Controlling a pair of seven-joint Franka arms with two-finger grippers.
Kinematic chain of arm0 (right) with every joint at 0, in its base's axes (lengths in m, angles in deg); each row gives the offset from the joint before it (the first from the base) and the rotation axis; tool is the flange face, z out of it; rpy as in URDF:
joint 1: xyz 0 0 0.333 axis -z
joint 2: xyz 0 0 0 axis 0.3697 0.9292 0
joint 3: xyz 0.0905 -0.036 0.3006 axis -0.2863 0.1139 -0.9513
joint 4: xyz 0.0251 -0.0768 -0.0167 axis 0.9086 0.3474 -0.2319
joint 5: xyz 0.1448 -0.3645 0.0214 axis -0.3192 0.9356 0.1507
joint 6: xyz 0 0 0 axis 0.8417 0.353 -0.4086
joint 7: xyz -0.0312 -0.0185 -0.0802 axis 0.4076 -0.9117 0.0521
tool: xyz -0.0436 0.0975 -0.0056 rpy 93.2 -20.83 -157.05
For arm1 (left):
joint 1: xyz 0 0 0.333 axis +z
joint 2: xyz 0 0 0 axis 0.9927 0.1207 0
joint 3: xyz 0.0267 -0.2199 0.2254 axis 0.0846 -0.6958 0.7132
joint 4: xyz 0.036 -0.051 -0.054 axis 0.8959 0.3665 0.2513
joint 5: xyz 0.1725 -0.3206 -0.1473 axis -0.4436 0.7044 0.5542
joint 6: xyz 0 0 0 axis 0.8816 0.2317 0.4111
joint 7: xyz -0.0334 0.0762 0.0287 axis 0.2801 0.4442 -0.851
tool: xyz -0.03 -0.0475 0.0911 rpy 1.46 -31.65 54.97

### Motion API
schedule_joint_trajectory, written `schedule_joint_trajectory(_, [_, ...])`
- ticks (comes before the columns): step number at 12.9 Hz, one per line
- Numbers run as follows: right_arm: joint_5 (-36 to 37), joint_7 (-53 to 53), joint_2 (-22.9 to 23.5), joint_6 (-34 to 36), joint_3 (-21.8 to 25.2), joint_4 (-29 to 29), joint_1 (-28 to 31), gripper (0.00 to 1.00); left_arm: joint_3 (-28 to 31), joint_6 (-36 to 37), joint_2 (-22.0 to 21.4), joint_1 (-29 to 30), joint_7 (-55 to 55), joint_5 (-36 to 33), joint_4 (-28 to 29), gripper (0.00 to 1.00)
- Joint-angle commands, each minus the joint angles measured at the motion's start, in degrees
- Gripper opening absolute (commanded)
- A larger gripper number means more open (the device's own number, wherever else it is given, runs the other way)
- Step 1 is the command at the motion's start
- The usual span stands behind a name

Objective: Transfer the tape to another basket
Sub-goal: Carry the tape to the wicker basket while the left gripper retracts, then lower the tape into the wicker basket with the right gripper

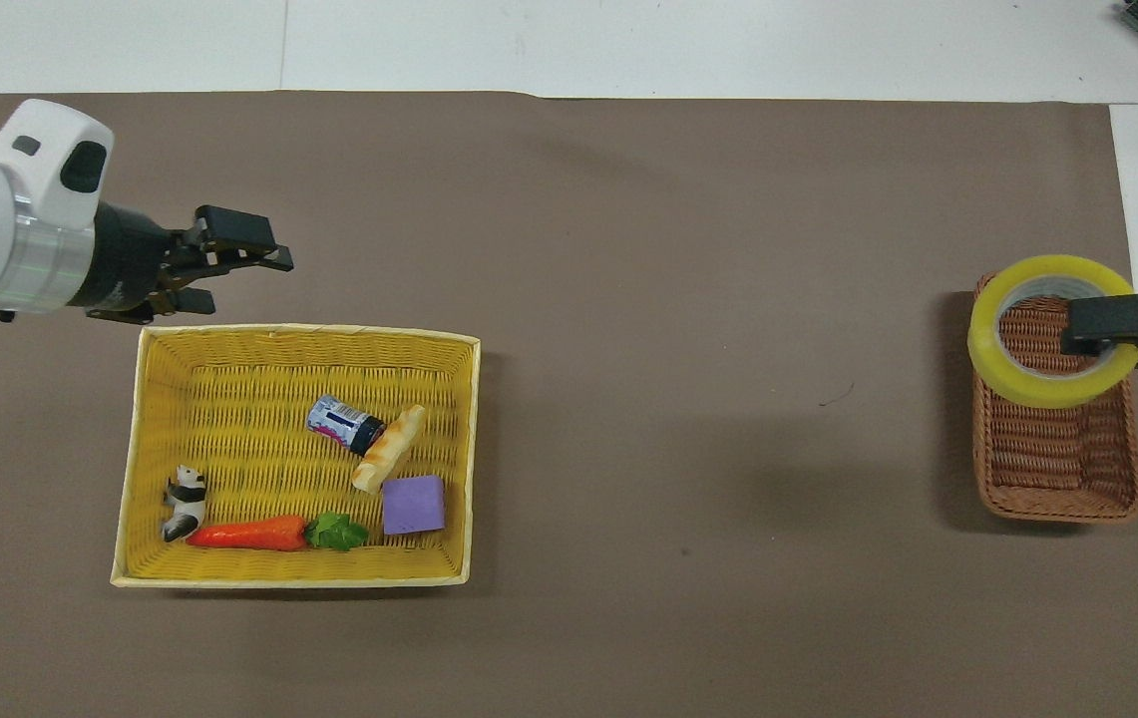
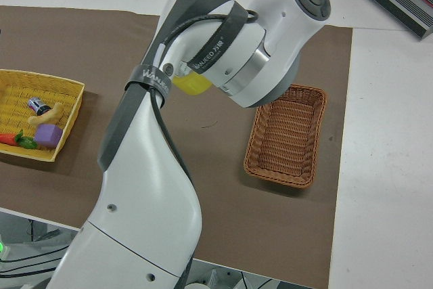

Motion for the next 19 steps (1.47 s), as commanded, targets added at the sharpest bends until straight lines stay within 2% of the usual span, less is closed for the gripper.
schedule_joint_trajectory(1, [-1.5,10.3,6.6,0.6,-0.7,-0.5,7.2,0.0,-0.6,3.6,-0.8,0.5,-5.2,-11.9,-1.8,1.0])
schedule_joint_trajectory(2, [-0.5,15.2,9.6,-0.8,-0.7,-0.4,8.5,0.0,-0.1,5.4,-0.8,0.7,-8.1,-14.5,-2.4,1.0])
schedule_joint_trajectory(4, [1.2,22.3,14.3,-1.9,-0.5,0.4,10.7,0.0,1.9,10.4,-0.7,0.7,-14.6,-15.6,-4.3,1.0])
schedule_joint_trajectory(8, [3.7,33.0,20.5,-4.0,-0.5,0.4,14.6,0.0,3.4,11.4,-2.4,1.0,-17.4,-16.7,-4.2,1.0])
schedule_joint_trajectory(13, [4.7,36.5,22.1,-7.3,-0.5,1.6,15.2,0.0,3.4,17.6,-3.2,0.6,-17.3,-16.3,-4.8,1.0])
schedule_joint_trajectory(17, [5.2,36.5,21.9,-9.0,-0.5,2.9,14.6,0.0,3.4,18.8,-3.7,1.1,-17.3,-16.2,-4.4,1.0])
schedule_joint_trajectory(18, [5.3,36.4,21.9,-9.1,-0.5,3.0,14.4,0.03,3.4,18.8,-3.7,1.1,-17.3,-16.2,-4.4,1.0])
schedule_joint_trajectory(19, [5.4,36.4,21.9,-9.8,-0.5,3.1,14.3,0.2,3.4,18.7,-3.7,1.1,-17.3,-16.2,-4.4,1.0])
